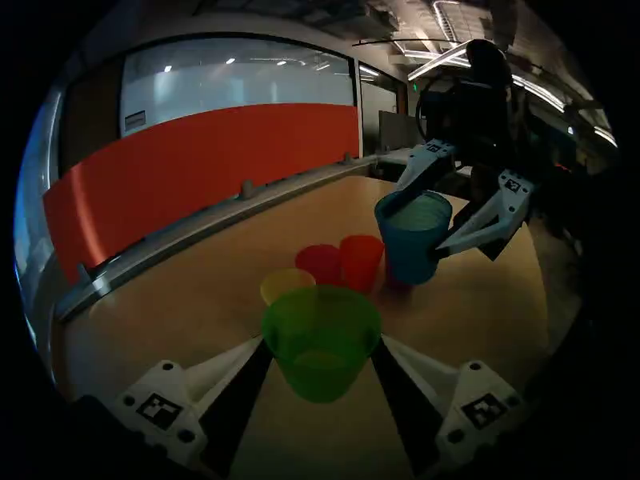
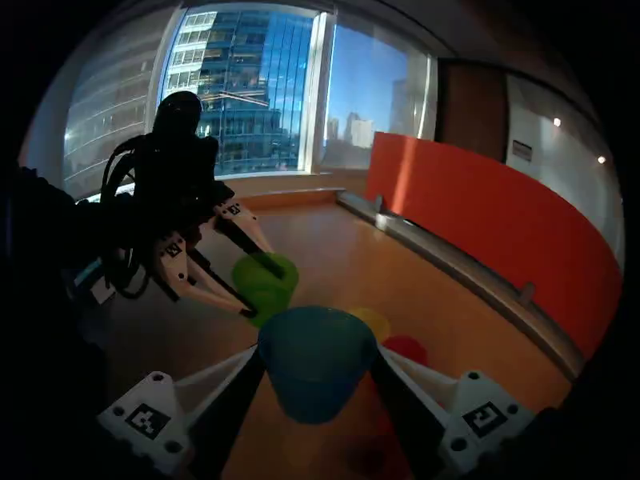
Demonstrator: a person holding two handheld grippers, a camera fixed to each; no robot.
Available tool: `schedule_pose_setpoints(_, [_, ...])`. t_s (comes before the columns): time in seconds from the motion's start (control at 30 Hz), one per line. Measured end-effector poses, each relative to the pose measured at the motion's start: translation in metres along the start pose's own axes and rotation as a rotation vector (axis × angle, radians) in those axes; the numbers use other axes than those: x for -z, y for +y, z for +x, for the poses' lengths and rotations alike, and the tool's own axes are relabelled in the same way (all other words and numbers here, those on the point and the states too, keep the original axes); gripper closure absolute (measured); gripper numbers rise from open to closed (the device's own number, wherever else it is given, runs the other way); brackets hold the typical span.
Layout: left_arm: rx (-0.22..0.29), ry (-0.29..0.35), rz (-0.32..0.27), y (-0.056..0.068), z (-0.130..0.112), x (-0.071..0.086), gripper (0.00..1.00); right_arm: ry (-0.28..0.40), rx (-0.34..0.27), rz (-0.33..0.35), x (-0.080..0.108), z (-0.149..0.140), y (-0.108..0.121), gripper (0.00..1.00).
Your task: Pour water
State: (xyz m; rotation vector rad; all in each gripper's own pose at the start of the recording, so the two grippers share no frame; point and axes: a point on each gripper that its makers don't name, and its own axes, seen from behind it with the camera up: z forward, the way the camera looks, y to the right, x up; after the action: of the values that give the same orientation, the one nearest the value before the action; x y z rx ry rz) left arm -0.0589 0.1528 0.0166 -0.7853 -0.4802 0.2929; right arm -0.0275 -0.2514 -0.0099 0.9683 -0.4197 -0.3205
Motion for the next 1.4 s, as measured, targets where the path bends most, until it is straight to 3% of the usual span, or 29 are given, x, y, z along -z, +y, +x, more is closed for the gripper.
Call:
schedule_pose_setpoints(0.6, [0.017,-0.111,-0.03,-0.014,-0.032,-0.031,0.16,-0.095,-0.002,0.021,-0.023,-0.035,0.009,0.09])
schedule_pose_setpoints(1.0, [0.039,-0.149,-0.041,-0.024,-0.046,-0.052,0.16,-0.11,-0.008,0.032,-0.033,-0.045,0.009,0.09])
schedule_pose_setpoints(1.4, [0.054,-0.181,-0.048,-0.028,-0.059,-0.062,0.16,-0.118,-0.002,0.036,-0.038,-0.048,0.009,0.09])
